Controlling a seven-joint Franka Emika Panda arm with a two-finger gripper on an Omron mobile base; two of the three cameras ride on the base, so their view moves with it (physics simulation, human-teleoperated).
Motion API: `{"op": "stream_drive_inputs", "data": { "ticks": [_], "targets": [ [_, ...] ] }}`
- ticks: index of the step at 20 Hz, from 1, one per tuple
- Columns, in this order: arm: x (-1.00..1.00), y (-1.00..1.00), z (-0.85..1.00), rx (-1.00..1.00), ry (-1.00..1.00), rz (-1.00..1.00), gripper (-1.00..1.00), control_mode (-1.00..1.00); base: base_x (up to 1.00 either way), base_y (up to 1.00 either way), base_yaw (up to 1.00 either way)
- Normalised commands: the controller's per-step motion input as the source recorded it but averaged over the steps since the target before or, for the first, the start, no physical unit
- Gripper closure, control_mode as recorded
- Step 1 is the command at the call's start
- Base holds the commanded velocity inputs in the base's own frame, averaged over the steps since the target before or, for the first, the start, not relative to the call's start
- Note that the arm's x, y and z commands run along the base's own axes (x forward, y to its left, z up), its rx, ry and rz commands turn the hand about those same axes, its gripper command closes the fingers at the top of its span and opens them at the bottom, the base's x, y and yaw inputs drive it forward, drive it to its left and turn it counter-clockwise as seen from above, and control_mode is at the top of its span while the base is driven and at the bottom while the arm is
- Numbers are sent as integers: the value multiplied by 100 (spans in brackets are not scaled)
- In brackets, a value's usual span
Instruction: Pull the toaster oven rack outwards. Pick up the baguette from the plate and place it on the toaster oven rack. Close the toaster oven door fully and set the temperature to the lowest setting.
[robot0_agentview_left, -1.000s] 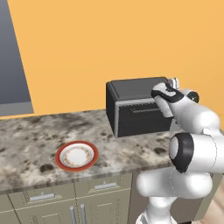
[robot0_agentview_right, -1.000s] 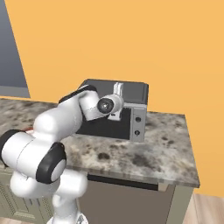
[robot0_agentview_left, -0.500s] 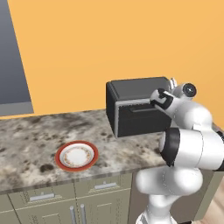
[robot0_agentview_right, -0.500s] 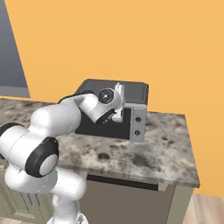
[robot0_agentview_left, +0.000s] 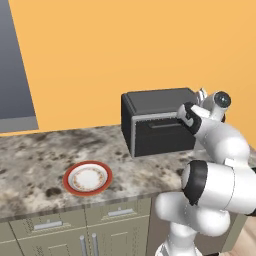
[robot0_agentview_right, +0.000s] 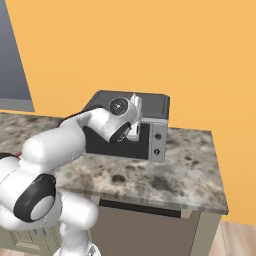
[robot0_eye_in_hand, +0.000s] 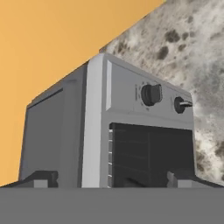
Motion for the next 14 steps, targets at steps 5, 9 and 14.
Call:
{"op": "stream_drive_inputs", "data": {
  "ticks": [5,9,14],
  "targets": [
    [-38,-14,-54,0,0,0,-100,-100,0,0,0],
    [2,0,-79,0,0,1,-100,-100,0,0,0],
    [27,11,-46,2,-3,1,-100,-100,0,0,0]
  ]
}}
